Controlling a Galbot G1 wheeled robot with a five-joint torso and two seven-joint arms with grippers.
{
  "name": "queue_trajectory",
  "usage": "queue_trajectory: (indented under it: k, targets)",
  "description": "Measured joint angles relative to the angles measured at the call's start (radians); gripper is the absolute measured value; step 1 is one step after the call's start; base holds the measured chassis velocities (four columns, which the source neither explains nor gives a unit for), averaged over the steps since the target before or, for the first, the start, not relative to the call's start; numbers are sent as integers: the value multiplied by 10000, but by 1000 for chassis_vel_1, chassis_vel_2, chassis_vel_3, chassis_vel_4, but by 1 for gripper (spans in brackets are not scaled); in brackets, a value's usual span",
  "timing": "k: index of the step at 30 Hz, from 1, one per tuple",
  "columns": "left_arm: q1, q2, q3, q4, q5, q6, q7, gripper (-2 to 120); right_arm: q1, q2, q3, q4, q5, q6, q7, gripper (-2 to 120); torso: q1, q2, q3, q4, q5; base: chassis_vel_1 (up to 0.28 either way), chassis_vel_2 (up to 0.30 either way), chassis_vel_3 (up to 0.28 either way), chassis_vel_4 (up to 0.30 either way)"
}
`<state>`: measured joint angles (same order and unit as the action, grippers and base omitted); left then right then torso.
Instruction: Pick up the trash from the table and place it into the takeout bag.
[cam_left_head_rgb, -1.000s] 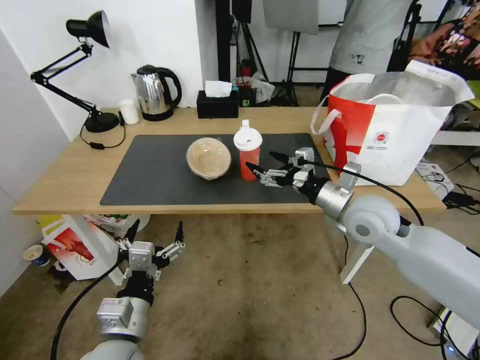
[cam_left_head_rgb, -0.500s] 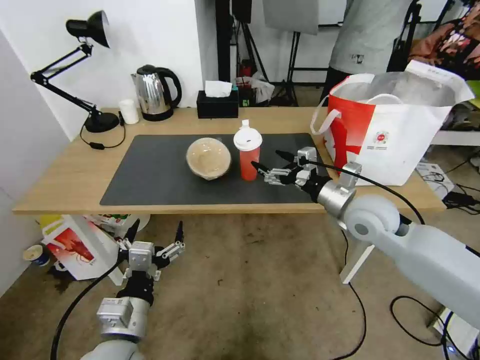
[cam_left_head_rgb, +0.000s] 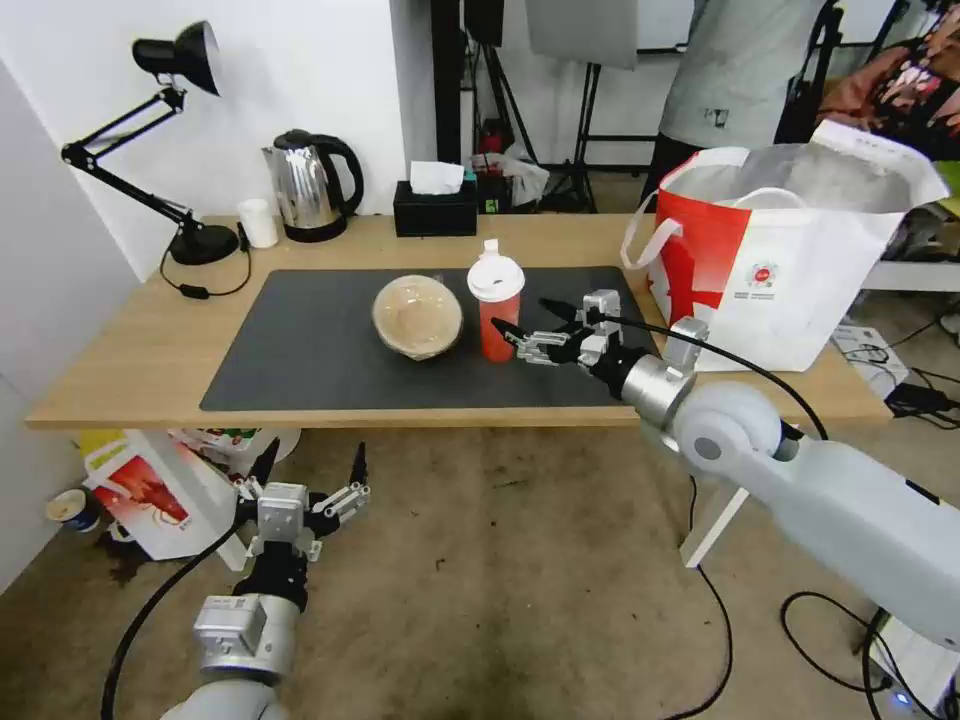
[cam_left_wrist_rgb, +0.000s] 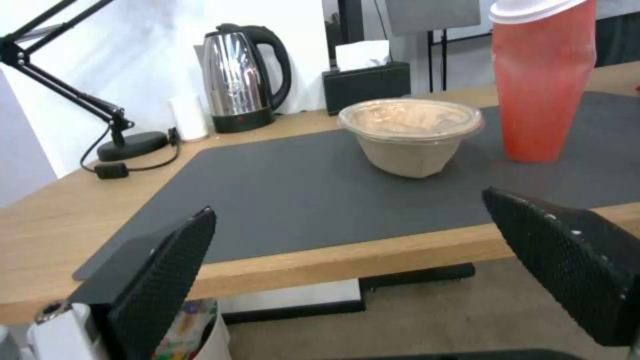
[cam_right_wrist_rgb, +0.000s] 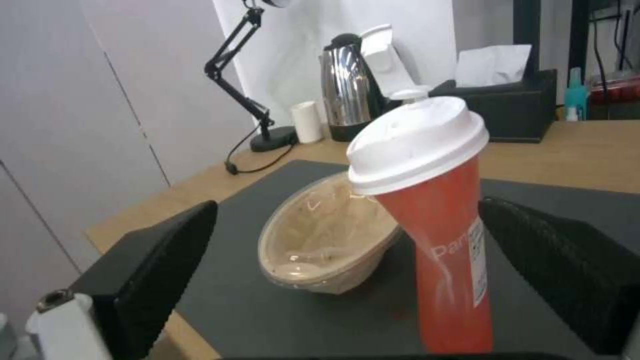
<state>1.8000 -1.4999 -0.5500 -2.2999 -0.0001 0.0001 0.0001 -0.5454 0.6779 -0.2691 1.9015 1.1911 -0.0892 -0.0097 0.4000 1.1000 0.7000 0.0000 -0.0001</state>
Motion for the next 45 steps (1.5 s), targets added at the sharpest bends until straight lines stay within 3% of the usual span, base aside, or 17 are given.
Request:
queue_trajectory:
  k: [9, 39, 45]
  targets:
    - [0, 0, 0, 0, 0, 0, 0, 100, 224, 214, -178, -314, 86, -17, -35, 100, 0, 0, 0, 0, 0, 0, 0, 0, 0]
    - [0, 0, 0, 0, 0, 0, 0, 100, 931, 1994, -744, -2465, -507, 83, -728, 100, 0, 0, 0, 0, 1, 0, 0, 0, 0]
    - [0, 0, 0, 0, 0, 0, 0, 100, 1093, 2162, -751, -2708, -528, 88, -888, 82, 0, 0, 0, 0, 0, 0, 0, 0, 0]
